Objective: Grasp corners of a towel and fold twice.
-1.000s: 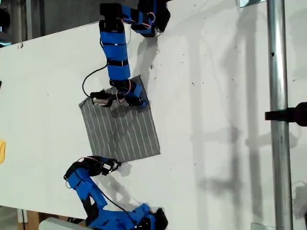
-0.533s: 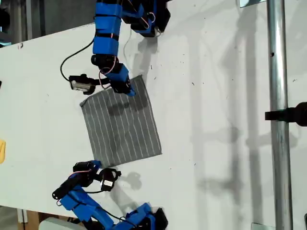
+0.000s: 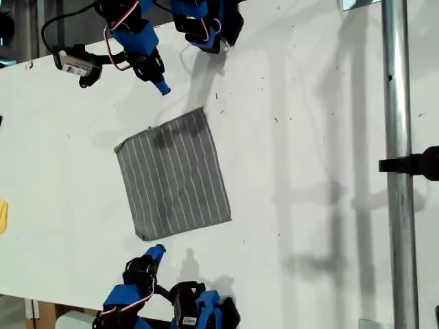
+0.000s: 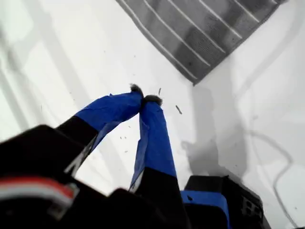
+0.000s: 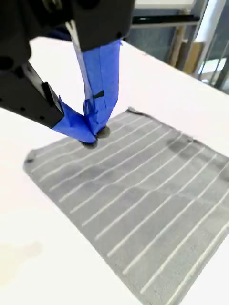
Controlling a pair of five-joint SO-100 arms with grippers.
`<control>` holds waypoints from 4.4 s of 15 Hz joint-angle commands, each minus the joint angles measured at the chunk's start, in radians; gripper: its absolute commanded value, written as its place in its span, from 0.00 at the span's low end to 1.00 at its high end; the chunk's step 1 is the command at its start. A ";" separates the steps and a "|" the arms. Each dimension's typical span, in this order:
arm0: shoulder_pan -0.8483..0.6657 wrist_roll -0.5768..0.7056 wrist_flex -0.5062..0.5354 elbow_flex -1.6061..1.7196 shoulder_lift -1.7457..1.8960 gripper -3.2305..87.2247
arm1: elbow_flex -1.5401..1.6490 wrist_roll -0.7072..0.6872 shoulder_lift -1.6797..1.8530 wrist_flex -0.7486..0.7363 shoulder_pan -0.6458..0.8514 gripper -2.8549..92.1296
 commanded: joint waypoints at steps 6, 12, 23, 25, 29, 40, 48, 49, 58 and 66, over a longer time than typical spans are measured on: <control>0.377 -0.296 0.009 0.031 0.103 0.00 | -0.239 -0.106 0.009 0.183 -0.026 0.07; 0.465 -0.281 -0.002 0.044 0.115 0.30 | -0.239 -0.333 -0.101 0.199 0.006 0.31; 0.453 -0.275 -0.017 0.117 0.026 0.34 | 0.265 -0.354 -0.278 -0.267 0.098 0.36; 0.448 -0.270 -0.017 0.141 0.038 0.34 | 0.373 -0.344 -0.293 -0.396 0.101 0.36; 0.414 -0.262 -0.026 0.176 0.035 0.34 | 0.517 -0.379 -0.336 -0.607 0.107 0.36; 0.385 -0.287 -0.035 0.209 0.037 0.34 | 0.462 -0.518 -0.758 -0.816 0.193 0.30; 0.359 -0.282 -0.057 0.230 0.023 0.31 | 0.385 -0.465 -0.808 -0.810 0.118 0.03; 0.351 -0.259 -0.060 0.202 0.000 0.32 | 0.385 -0.465 -0.810 -0.810 0.118 0.03; 0.156 0.087 -0.219 -0.121 -0.629 0.38 | 0.391 -0.451 -0.805 -0.808 0.106 0.03; 0.150 0.040 -0.321 -0.227 -1.074 0.30 | 0.407 -0.440 -0.739 -0.804 0.092 0.03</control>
